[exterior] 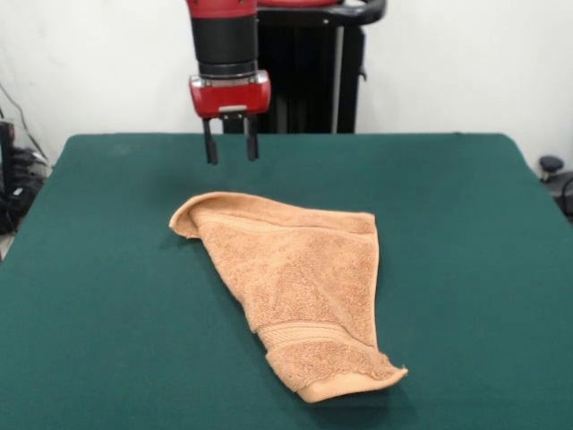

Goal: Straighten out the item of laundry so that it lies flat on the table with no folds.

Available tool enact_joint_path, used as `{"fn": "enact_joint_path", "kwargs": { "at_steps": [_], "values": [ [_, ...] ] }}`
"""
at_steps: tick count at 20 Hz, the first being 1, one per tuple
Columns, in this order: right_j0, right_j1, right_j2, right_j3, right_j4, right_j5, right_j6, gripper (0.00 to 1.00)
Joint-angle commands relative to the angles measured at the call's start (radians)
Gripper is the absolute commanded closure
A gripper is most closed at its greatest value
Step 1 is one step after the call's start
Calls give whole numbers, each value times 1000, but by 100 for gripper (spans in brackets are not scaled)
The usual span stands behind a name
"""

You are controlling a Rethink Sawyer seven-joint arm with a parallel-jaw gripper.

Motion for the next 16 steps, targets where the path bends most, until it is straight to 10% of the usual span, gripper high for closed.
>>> {"fn": "enact_joint_path", "kwargs": {
  "at_steps": [1,16],
  "values": [
    [-47,-118,187,-40,33,217,-49,0],
    [-133,-138,269,-59,-3,302,-67,0]
  ]
}}
